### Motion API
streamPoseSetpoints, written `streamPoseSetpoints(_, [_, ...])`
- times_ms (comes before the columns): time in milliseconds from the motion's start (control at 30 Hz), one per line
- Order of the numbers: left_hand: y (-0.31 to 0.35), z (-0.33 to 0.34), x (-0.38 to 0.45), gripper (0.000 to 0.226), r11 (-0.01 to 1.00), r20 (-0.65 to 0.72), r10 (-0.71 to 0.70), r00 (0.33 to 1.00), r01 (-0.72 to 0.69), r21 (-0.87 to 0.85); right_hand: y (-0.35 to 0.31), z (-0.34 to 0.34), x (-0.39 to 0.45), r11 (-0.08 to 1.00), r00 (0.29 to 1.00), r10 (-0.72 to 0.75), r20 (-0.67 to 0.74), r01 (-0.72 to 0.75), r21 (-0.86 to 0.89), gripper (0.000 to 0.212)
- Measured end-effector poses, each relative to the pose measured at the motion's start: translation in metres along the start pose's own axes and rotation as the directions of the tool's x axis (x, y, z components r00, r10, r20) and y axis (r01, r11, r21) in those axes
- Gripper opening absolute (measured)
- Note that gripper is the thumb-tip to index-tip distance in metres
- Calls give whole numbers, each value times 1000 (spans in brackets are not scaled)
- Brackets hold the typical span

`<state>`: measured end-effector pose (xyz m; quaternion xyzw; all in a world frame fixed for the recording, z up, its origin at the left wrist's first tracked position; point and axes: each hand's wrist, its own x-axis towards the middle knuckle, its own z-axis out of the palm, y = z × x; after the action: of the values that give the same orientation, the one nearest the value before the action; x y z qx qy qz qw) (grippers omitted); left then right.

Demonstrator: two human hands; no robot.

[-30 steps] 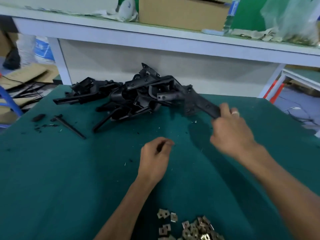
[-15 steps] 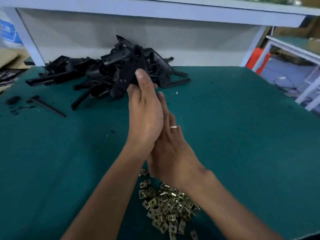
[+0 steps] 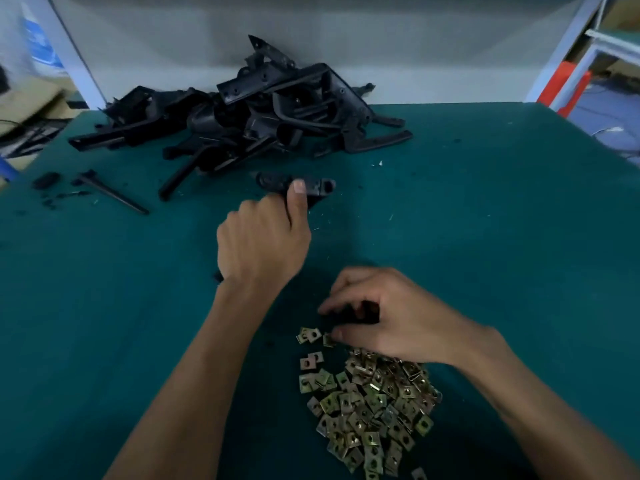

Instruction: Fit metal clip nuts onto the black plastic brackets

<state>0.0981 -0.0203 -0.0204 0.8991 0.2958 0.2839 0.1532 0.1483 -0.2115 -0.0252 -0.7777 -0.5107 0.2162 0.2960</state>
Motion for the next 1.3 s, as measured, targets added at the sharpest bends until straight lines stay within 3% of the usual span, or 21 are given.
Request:
streamPoseSetpoints(100, [-2,14,-8,58,994,-40,86,995,-83,64,-2,0,7,998,996,25,84,-20,-64,20])
streamPoseSetpoints(367, [-3,31,-15,53,976,-8,180,984,-177,126,-2,12,3,997,998,-60,-3,60,-38,7])
streamPoseSetpoints(533, [-5,31,-17,53,977,-21,188,982,-185,109,12,7,3,977,1000,-3,27,-2,215,11])
streamPoseSetpoints(700, [-8,33,-13,57,991,50,123,991,-125,41,25,1,3,857,999,-1,-45,24,515,21])
streamPoseSetpoints(967, [-8,34,-11,58,993,82,109,991,-112,32,31,5,8,717,977,25,-211,129,685,17])
streamPoseSetpoints(1100, [-8,33,-11,58,992,98,119,988,-123,32,33,4,10,716,972,-11,-234,171,677,13])
streamPoseSetpoints(1200, [-10,34,-12,58,987,108,159,981,-161,12,37,6,14,632,940,101,-326,192,751,10])
streamPoseSetpoints(1300, [-12,34,-13,57,970,111,242,964,-241,-21,42,4,22,540,826,303,-475,261,800,11])
